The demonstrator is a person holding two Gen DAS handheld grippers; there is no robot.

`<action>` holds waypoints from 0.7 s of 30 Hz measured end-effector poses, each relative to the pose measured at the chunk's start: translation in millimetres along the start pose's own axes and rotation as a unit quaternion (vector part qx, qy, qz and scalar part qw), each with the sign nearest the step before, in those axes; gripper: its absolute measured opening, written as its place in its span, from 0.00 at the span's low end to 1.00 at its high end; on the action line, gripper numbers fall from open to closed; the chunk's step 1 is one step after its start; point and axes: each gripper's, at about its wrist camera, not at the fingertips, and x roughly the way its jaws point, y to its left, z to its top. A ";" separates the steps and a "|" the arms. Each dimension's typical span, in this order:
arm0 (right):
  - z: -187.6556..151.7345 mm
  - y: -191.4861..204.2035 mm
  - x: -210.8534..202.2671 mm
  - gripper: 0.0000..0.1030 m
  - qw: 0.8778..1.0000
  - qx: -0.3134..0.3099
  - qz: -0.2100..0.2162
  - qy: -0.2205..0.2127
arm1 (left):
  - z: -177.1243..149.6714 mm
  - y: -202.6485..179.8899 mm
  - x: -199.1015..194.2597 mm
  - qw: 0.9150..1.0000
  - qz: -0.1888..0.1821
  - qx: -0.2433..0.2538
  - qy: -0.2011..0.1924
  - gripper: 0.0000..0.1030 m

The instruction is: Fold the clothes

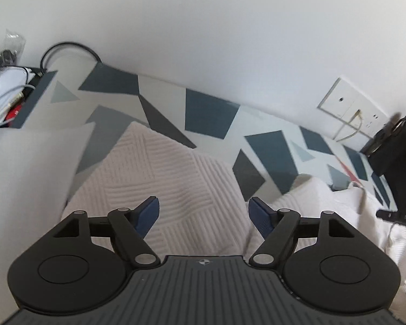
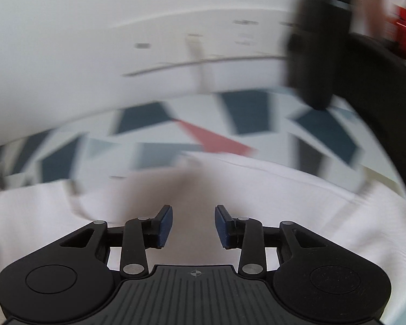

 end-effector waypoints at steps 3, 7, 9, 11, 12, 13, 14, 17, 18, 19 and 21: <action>14.6 37.3 11.7 0.45 0.998 -0.037 0.052 -0.006 | 2.0 -15.1 15.0 0.999 0.007 0.031 0.015 0.73; 24.2 81.7 32.0 0.53 0.991 -0.096 0.096 0.001 | 1.9 -30.7 27.1 0.997 0.023 0.068 0.023 0.77; 21.5 95.5 45.6 0.52 0.987 -0.125 0.094 0.020 | -0.1 -31.2 30.1 0.996 0.028 0.074 0.030 0.77; 15.7 101.2 54.1 0.36 0.983 -0.145 0.099 0.042 | -2.0 -31.6 33.1 0.996 0.032 0.080 0.036 0.77; 13.2 100.9 54.3 0.11 0.982 -0.149 0.109 0.049 | -2.9 -31.8 34.6 0.995 0.034 0.083 0.039 0.77; 11.0 99.4 52.3 0.05 0.980 -0.151 0.122 0.054 | -3.9 -32.0 36.0 0.995 0.036 0.086 0.042 0.75; 9.6 97.3 47.3 0.04 0.978 -0.152 0.131 0.051 | -4.9 -32.2 37.5 0.994 0.038 0.089 0.046 0.63; 7.0 84.5 20.6 0.02 0.977 -0.143 0.156 0.031 | -7.8 -32.8 42.0 0.993 0.044 0.098 0.055 0.30; 6.2 78.3 12.0 0.02 0.976 -0.135 0.165 0.030 | -10.0 -31.6 39.3 0.993 0.043 0.097 0.055 0.19; 4.2 72.1 3.7 0.02 0.976 -0.130 0.174 0.030 | -12.2 -30.1 36.2 0.993 0.042 0.096 0.055 0.17; -3.2 63.4 -11.0 0.02 0.973 -0.132 0.185 0.039 | -16.8 -27.3 30.1 0.993 0.039 0.095 0.055 0.12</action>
